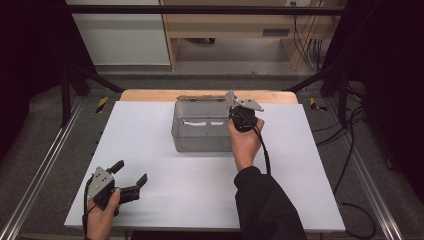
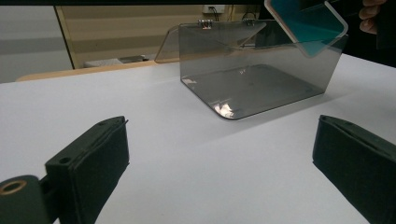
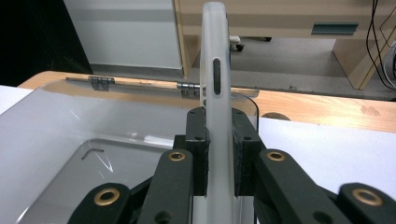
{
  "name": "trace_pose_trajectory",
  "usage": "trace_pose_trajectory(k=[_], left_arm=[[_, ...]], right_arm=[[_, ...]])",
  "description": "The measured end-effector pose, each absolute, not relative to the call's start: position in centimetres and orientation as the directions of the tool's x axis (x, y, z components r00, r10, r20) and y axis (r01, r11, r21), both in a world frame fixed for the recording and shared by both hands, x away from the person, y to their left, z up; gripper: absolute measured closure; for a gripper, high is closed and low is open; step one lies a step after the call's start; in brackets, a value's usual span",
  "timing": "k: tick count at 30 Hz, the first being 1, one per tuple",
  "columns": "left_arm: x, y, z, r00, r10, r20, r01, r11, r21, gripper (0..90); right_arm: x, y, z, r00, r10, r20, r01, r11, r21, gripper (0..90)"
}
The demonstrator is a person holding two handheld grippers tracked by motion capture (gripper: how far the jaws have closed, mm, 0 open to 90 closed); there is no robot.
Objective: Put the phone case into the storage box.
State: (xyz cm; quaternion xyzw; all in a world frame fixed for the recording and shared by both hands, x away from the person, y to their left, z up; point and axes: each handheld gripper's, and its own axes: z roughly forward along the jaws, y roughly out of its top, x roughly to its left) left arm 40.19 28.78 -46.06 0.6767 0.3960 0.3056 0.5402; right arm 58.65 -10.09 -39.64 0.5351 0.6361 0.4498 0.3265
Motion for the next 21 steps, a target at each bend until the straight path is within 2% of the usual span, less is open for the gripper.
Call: trace_pose_trajectory(k=[21], left_arm=[[40.17,28.72,-46.06,0.504,0.864,-0.013,0.205,-0.105,0.973,3.3]], right_arm=[[58.89,-10.03,-40.27,-0.211,0.975,0.073,0.441,0.029,0.897,80.5]])
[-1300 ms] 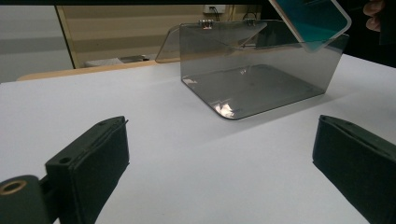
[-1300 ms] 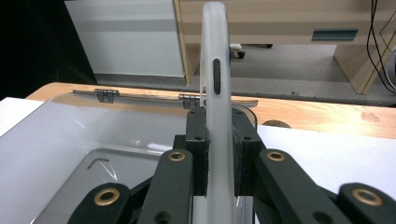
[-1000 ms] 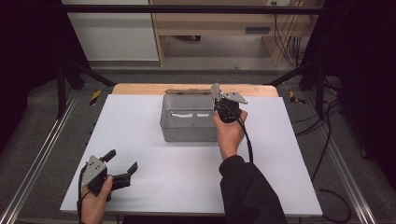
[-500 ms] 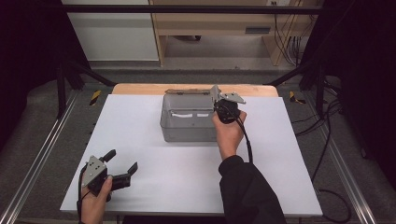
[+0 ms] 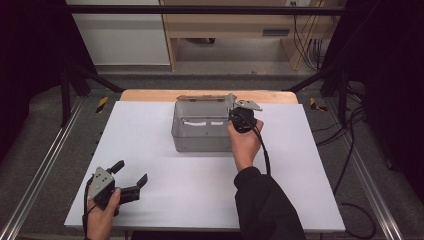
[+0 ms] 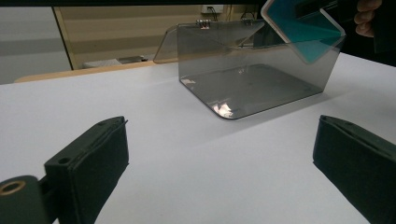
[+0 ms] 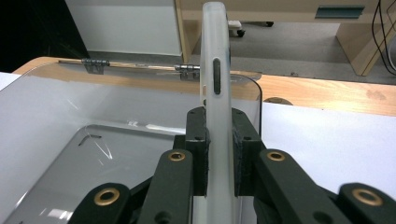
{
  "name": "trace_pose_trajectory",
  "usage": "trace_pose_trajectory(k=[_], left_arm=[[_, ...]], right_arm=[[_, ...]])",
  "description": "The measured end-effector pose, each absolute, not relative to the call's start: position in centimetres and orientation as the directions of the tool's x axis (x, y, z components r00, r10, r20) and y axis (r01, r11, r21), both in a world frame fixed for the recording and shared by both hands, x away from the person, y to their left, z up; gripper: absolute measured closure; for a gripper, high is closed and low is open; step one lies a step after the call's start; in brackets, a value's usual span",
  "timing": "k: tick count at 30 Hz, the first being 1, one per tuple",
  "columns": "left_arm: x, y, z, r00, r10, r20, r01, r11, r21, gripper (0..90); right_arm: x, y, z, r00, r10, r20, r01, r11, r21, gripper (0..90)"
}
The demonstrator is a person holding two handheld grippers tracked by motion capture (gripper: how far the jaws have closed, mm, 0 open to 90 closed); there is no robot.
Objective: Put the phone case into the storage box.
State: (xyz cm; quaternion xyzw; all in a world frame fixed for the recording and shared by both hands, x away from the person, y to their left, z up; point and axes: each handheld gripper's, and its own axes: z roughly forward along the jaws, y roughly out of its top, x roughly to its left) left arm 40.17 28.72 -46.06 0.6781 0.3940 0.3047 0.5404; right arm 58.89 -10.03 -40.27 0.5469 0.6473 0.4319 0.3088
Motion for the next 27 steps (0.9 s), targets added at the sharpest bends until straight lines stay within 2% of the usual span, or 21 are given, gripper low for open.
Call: trace_pose_trajectory(k=[27], left_arm=[[40.19,28.63,-46.1,0.511,0.86,-0.013,0.208,-0.108,0.972,3.4]], right_arm=[[58.89,-10.12,-40.73,-0.208,0.973,0.097,0.462,0.01,0.887,80.4]])
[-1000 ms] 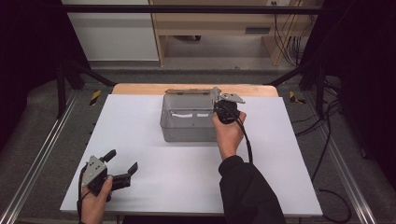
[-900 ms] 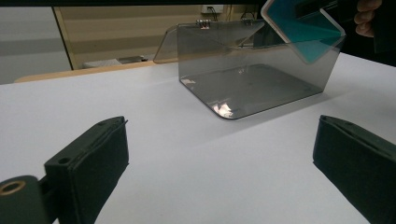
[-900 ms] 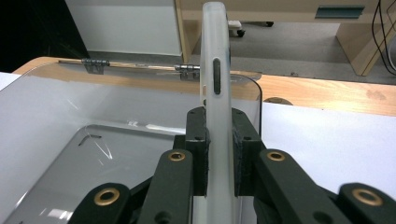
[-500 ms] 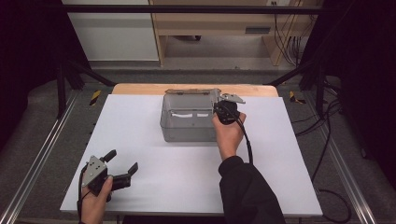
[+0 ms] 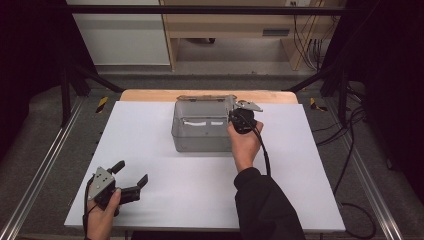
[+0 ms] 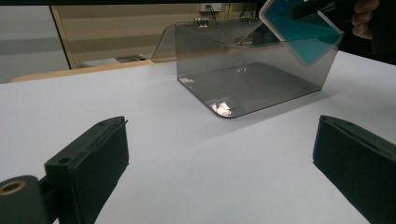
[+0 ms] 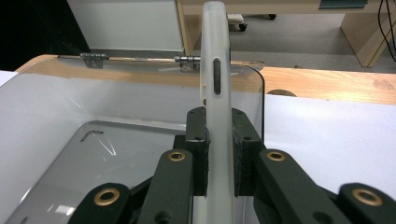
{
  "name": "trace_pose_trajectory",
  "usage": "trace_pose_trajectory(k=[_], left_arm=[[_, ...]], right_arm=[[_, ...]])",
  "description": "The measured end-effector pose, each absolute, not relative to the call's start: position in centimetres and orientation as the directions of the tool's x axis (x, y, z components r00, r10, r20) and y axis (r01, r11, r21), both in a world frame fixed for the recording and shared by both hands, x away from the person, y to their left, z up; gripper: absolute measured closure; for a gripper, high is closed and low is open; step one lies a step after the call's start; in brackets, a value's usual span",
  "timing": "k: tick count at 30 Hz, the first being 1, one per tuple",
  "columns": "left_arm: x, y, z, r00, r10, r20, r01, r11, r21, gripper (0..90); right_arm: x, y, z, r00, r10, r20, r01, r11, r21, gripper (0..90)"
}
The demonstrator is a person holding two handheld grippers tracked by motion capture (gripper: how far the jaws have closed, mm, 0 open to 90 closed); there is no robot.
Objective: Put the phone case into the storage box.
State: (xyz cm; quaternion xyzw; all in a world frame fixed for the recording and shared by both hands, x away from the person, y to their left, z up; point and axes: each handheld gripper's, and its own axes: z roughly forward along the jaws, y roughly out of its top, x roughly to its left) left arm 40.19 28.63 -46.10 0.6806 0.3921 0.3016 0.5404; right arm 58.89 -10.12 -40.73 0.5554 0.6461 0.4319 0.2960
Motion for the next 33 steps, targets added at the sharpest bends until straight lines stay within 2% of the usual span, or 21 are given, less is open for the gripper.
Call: trace_pose_trajectory(k=[33], left_arm=[[40.17,28.6,-46.1,0.513,0.858,-0.011,0.206,-0.111,0.972,3.4]], right_arm=[[58.43,-9.52,-41.54,-0.184,0.98,0.08,0.444,0.01,0.896,80.4]])
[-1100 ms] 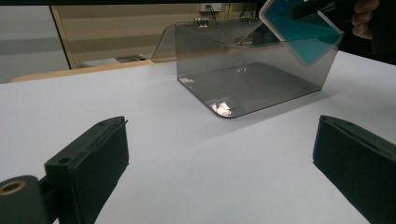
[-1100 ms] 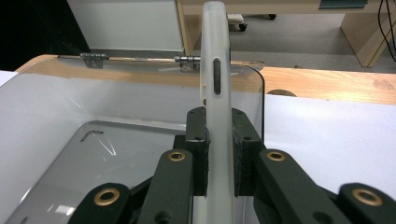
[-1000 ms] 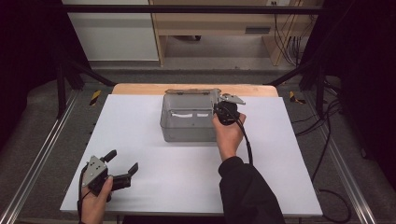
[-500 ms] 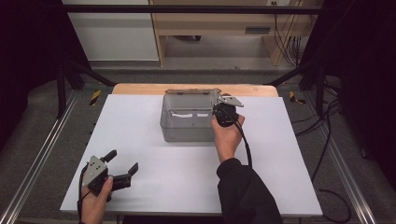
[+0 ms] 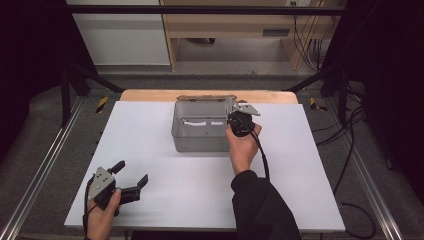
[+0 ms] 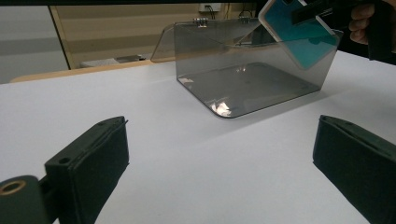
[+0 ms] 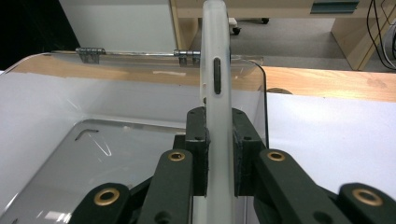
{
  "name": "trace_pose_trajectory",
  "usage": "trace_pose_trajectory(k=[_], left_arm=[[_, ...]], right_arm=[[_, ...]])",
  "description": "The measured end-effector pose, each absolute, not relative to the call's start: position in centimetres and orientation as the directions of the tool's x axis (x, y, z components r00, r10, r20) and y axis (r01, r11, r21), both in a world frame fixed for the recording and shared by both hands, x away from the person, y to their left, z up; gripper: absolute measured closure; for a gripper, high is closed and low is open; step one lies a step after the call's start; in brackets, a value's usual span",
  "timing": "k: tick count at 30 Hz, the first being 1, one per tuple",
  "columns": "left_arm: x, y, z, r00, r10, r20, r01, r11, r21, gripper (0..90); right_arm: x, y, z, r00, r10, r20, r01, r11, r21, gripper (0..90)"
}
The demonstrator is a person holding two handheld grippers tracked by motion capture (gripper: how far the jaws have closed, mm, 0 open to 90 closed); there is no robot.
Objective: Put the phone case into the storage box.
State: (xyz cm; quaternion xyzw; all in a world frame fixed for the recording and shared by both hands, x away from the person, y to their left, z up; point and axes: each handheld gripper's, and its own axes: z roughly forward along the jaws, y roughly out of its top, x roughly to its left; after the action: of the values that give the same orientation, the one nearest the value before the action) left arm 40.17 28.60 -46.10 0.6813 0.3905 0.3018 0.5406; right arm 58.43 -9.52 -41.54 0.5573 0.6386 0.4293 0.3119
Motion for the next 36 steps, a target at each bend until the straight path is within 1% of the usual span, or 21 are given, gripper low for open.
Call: trace_pose_trajectory(k=[36], left_arm=[[40.19,28.57,-46.12,0.517,0.856,-0.009,0.209,-0.115,0.971,3.5]], right_arm=[[58.61,-9.59,-41.89,-0.184,0.98,0.08,0.466,0.015,0.884,80.2]])
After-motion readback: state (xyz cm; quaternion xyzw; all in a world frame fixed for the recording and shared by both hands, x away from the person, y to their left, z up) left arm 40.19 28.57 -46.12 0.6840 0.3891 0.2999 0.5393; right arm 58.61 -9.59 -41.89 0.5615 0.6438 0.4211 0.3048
